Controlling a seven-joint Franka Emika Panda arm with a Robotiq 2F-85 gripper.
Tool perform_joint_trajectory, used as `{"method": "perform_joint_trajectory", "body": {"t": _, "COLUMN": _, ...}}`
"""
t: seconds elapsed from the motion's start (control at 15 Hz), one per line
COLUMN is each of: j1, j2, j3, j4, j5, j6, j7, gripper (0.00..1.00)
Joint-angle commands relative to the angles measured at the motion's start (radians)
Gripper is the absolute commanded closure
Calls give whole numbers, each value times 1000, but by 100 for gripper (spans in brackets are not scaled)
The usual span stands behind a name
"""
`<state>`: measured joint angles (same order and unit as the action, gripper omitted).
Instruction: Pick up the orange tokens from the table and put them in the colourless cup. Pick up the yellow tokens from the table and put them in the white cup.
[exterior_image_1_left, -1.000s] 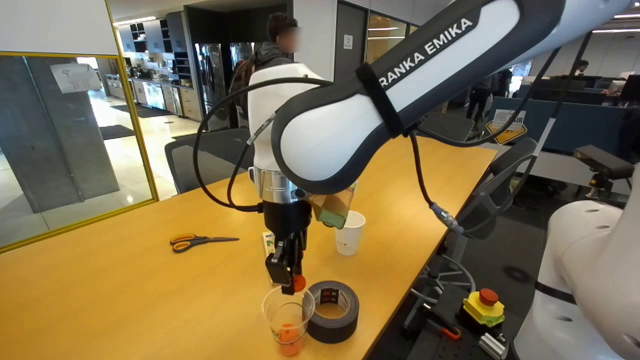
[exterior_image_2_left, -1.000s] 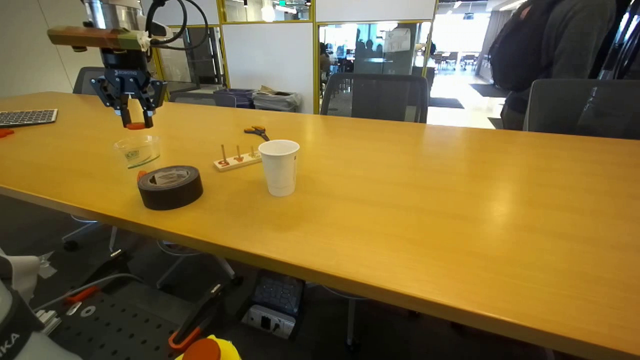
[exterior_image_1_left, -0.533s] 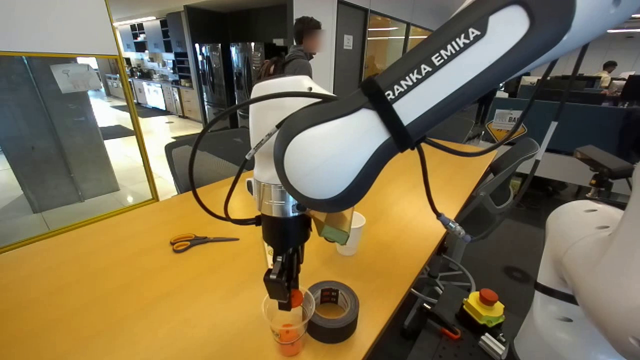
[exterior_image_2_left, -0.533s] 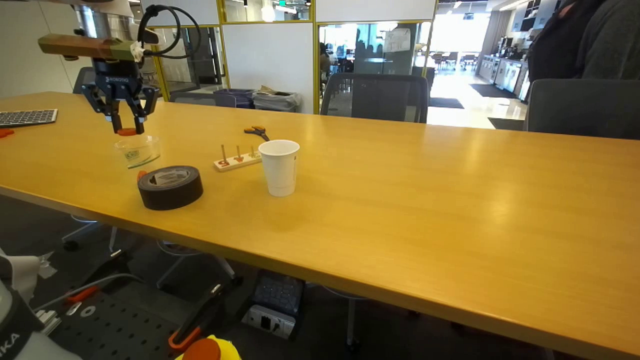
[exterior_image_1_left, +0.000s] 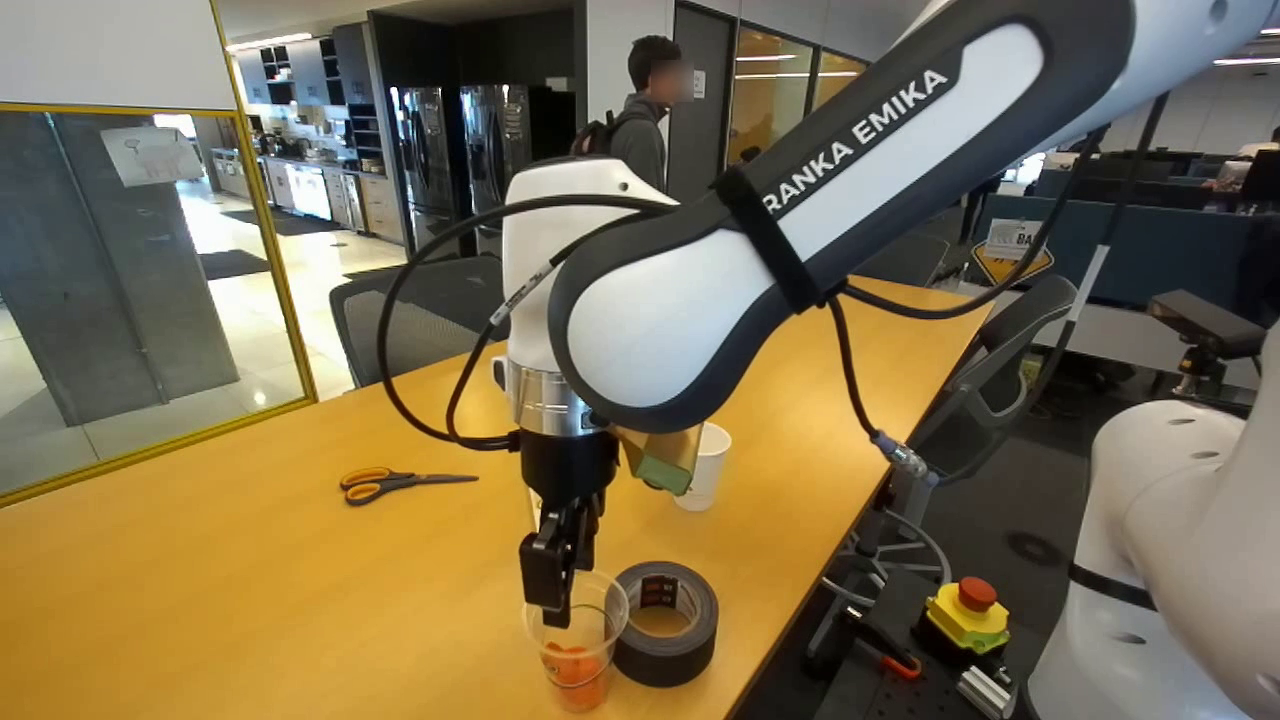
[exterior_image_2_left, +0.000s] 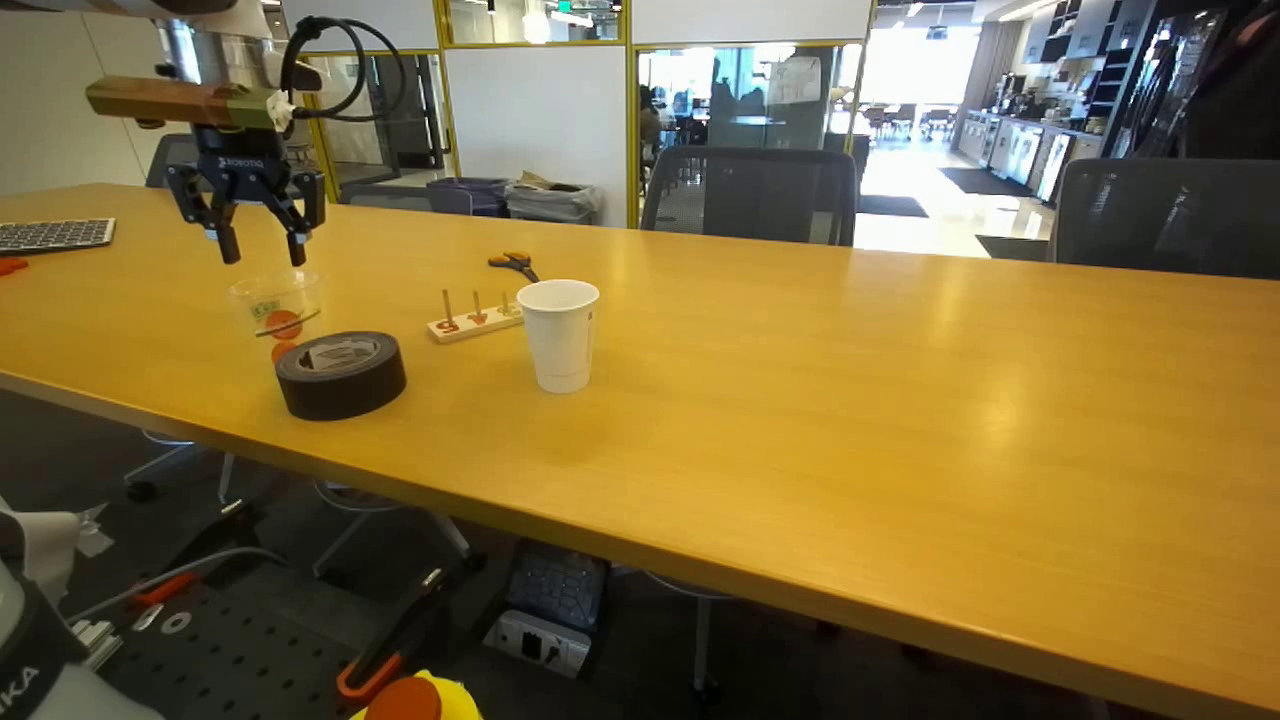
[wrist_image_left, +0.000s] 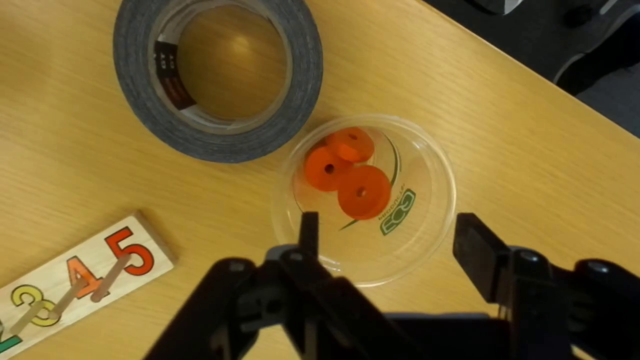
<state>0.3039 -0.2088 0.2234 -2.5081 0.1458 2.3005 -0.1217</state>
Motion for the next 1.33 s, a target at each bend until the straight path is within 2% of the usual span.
{"method": "perform_joint_trajectory", "body": {"t": 0.0, "j1": -27, "j2": -57, "j3": -5, "j4": -16, "j5": -31, "j6": -18, "j7": 29, "gripper": 0}}
{"method": "perform_joint_trajectory", "body": {"t": 0.13, "j1": -56, "j2": -121, "j3": -17, "j4": -18, "j5": -70, "j6": -78, "j7": 67, "gripper": 0}}
{"method": "perform_joint_trajectory", "body": {"t": 0.6, "j1": -158, "j2": -423, "j3": -66, "j4": 84, "j5": -173, "j6": -546, "j7": 197, "gripper": 0}}
{"method": "perform_joint_trajectory", "body": {"t": 0.8, "j1": -203, "j2": -546, "j3": -107, "j4": 149, "j5": -194, "j6": -710, "j7": 202, "gripper": 0}}
{"method": "perform_joint_trajectory", "body": {"t": 1.0, "j1": -250, "j2": -633, "j3": -152, "j4": 193, "j5": -193, "j6": -806, "j7": 206, "gripper": 0}}
{"method": "perform_joint_trajectory", "body": {"t": 1.27, "j1": -294, "j2": -719, "j3": -180, "j4": 166, "j5": -244, "j6": -847, "j7": 178, "gripper": 0}}
